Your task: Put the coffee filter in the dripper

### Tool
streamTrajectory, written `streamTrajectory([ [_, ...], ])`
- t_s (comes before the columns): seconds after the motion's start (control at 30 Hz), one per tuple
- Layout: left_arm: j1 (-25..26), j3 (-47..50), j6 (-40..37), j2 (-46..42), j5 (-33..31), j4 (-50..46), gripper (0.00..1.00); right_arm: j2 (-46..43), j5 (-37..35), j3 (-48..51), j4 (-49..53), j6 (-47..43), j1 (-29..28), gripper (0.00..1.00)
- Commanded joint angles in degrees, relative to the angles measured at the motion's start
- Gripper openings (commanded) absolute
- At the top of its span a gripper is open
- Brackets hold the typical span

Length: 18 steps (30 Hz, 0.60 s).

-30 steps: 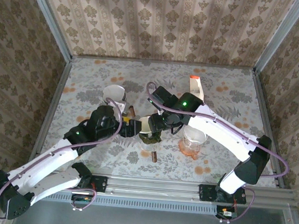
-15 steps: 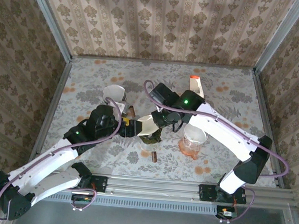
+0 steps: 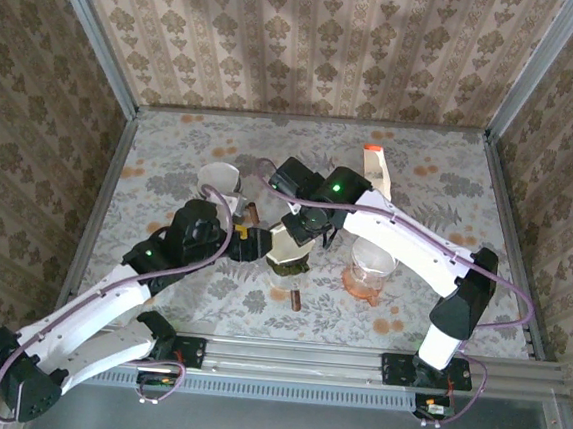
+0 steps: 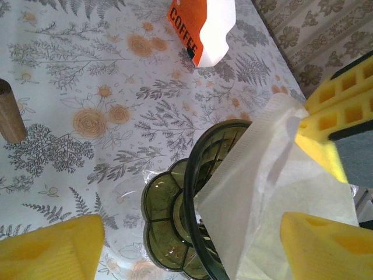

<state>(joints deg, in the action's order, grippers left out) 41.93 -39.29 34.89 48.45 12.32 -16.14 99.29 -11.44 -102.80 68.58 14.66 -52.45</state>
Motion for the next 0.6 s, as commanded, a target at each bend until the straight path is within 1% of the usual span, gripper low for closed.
streamTrajectory([
  [0.0, -0.36, 0.12, 0.04, 0.24, 1.07, 1.71, 0.79, 0.82, -2.31, -1.08, 1.70, -1.25, -0.48, 0.11],
  [0.17, -0.62, 1.61, 0.00, 0.12, 0.47, 1.64, 0.79, 1.00, -2.84, -0.42, 1.28, -0.99, -0.59, 0.14],
  [0.23, -0.72, 2.01, 0.09, 0.29, 0.52, 1.73, 0.75, 0.85, -3.08, -0.10, 1.02, -0.83, -0.55, 0.18],
  [0.3, -0.74, 2.18, 0.06, 0.57, 0.60, 1.65, 0.72, 0.18, -3.66, 0.59, 0.24, -0.39, -0.60, 0.26],
  [0.37, -0.84, 2.45, 0.09, 0.75, 0.69, 1.63, 0.72, -1.02, -3.88, 1.78, -1.30, 0.16, -0.55, 0.43],
  [0.43, -0.81, 2.80, 0.30, 0.53, 0.60, 1.56, 0.72, -2.04, -3.38, 3.07, -2.81, 0.69, -0.55, 0.54],
  [0.5, -0.91, 2.99, 0.52, 0.21, 0.60, 1.67, 0.72, -2.75, -1.80, 4.42, -4.48, 0.89, -0.56, 0.60],
  [0.57, -0.90, 3.08, 0.69, 0.15, 0.69, 1.87, 0.72, -2.87, -0.25, 5.31, -5.48, 0.89, -0.55, 0.62],
])
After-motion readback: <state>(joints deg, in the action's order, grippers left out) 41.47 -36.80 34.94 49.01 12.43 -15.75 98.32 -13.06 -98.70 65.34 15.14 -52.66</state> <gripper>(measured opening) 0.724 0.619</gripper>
